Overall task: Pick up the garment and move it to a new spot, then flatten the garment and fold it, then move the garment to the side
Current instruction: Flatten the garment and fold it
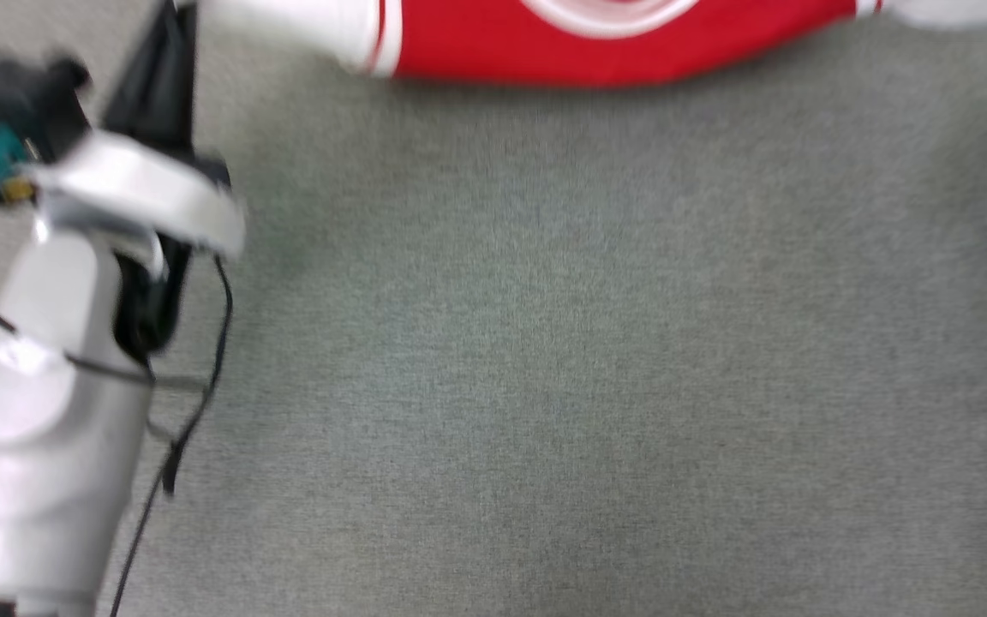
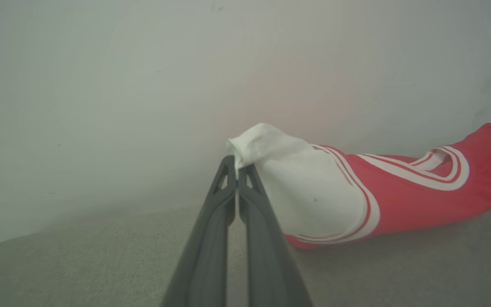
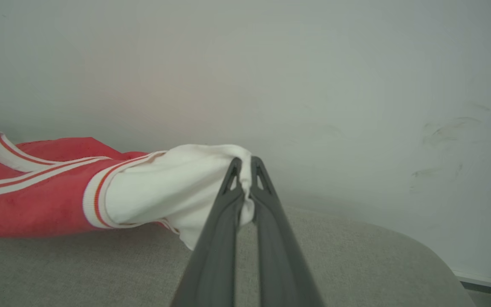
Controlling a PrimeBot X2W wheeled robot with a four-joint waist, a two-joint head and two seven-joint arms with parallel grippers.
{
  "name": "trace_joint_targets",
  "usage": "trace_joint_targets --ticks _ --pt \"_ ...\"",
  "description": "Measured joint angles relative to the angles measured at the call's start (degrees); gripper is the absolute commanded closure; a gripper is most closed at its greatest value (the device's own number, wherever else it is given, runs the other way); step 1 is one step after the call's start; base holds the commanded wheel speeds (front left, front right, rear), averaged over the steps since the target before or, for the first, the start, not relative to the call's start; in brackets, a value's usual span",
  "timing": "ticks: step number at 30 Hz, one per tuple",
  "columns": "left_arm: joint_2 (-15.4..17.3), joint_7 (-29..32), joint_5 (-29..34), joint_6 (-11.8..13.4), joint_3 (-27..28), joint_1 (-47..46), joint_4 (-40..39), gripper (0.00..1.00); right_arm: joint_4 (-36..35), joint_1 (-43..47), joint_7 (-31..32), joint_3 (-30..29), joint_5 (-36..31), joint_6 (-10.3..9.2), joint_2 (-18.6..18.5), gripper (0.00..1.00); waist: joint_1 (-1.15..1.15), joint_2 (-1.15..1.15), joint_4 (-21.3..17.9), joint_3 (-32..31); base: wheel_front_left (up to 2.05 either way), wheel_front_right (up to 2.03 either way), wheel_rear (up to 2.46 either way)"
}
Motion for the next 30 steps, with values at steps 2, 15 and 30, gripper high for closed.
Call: trace_joint_targets --ticks 2,15,30 --pt "0.1 0.0 -0.5 0.0 -0.4 4.3 -0.4 1.0 -1.9 4.8 1.0 0.5 1.3 0.0 -0.9 1.0 0.0 0.0 0.0 -2.2 0.0 0.0 0.0" --pt "3.4 1.4 -3.7 0.6 -1.6 29.8 -4.1 1.0 -11.0 31.2 4.5 1.8 10.2 0.0 -3.7 1.0 -0.01 0.0 -1.8 -13.7 0.0 0.0 0.0" --pt "7.1 7.2 -6.0 3.2 -4.4 50.8 -13.6 1.0 -17.0 50.7 8.9 4.8 17.3 0.0 -9.3 1.0 -0.01 0.0 -3.0 -21.4 0.0 0.0 0.0"
